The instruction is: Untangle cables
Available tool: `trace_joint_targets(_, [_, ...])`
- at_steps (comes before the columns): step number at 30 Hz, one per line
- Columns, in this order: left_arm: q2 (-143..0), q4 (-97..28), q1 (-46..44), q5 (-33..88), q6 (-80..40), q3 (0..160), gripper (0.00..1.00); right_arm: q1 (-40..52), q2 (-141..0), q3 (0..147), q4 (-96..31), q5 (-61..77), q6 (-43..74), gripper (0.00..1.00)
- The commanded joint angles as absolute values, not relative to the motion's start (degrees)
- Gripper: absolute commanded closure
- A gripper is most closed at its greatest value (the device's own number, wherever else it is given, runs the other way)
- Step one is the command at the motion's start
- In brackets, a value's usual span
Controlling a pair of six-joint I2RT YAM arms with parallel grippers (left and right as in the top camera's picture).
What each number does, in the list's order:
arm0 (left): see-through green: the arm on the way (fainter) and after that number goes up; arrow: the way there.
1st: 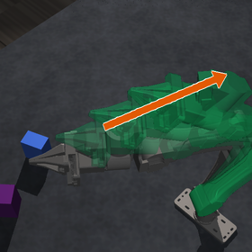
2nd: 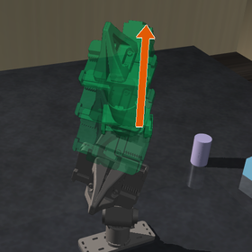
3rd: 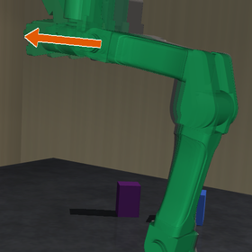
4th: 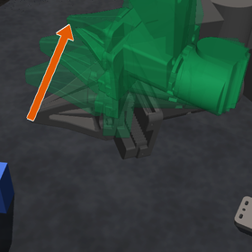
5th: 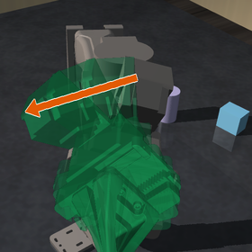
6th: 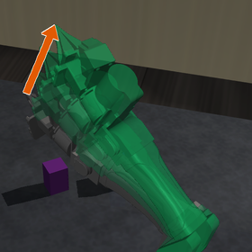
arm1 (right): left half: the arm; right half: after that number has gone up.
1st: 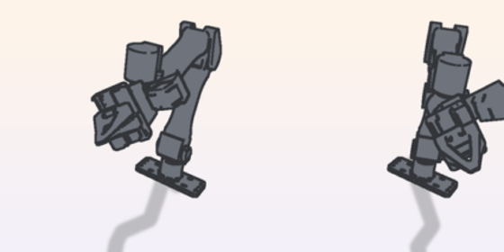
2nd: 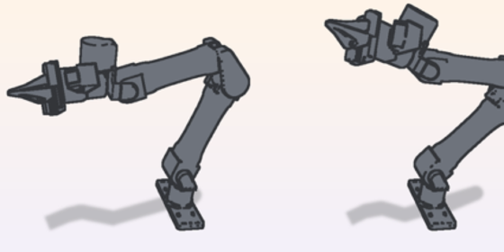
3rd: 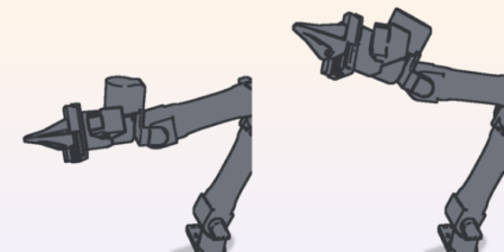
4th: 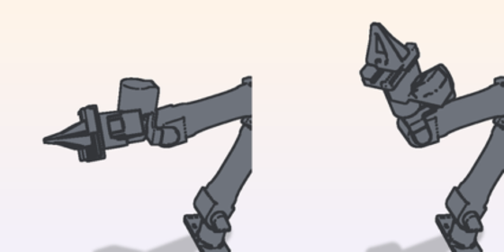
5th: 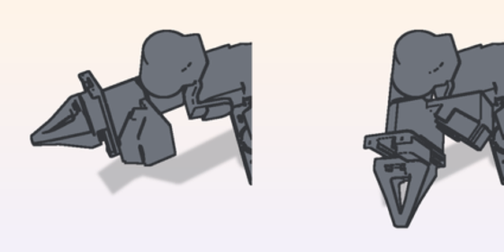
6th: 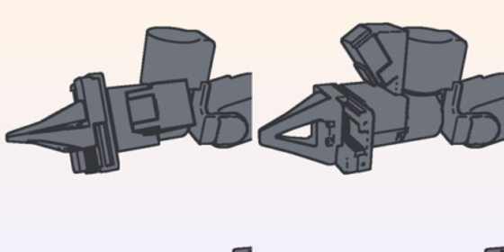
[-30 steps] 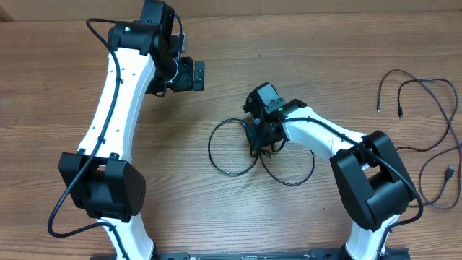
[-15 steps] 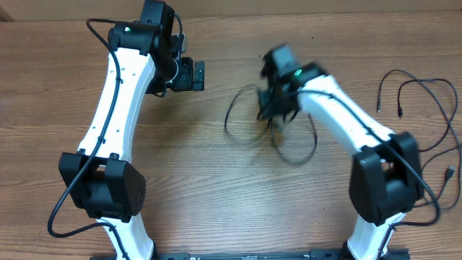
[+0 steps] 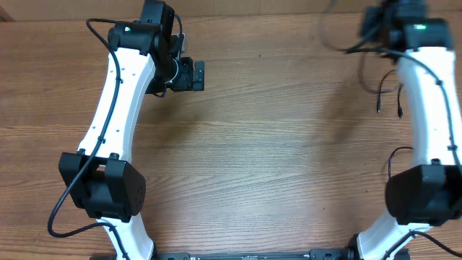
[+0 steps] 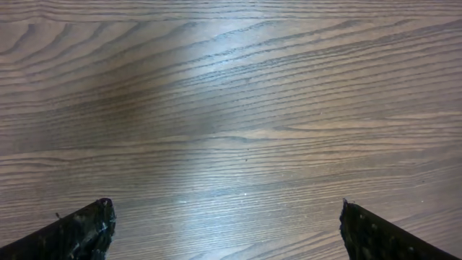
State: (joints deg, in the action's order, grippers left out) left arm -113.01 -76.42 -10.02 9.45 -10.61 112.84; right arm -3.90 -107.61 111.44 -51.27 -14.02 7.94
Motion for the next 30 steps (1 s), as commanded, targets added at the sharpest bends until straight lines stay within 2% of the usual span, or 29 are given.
trace_joint_targets(1, [-113.14,-76.42,-9.76,10.09,-10.96,112.64,0.00,-10.79,-106.30,112.46,-48.71,-15.81,8.51,0.96])
trace_joint_targets(16, [-113.14,-76.40,-9.78,10.09,-10.96,112.64,0.00,-35.68,-106.48,112.29,-46.02,-9.98,8.58,0.96])
trace_joint_targets(29, [-113.14,-76.42,-9.78,10.11,-10.96,112.64,0.01,-43.48,-106.52,111.35,-45.54,-9.74,8.82,0.96])
trace_joint_targets(30, [-113.14,-76.42,-9.78,10.09,-10.96,112.64,0.01,-43.53,-106.52,111.35,-45.56,-9.65,8.80,0.52])
